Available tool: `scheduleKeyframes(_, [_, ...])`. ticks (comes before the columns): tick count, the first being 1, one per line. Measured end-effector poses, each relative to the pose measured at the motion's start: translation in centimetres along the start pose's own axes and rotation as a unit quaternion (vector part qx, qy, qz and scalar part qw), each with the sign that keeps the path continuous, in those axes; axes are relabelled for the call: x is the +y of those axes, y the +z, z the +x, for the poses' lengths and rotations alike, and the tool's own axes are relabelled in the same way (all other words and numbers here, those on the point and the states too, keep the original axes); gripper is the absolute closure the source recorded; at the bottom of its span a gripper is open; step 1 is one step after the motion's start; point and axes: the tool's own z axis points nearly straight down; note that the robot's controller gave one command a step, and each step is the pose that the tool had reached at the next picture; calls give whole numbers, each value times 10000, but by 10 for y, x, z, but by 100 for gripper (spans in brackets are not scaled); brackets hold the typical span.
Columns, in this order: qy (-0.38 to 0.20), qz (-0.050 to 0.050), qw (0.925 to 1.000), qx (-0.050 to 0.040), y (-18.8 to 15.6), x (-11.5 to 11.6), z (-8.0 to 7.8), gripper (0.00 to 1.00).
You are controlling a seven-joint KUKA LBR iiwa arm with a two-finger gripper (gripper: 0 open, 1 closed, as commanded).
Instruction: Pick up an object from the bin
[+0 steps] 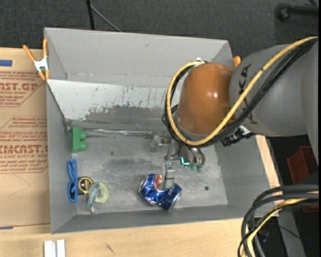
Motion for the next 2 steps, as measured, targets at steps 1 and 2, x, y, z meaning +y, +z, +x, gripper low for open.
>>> scheduleKeyframes(1, [-358, 1, 9994, 8, 98, -11, 28, 0])
scheduleKeyframes(2, [-440, 6, 9990, -54, 63, -15, 17, 0])
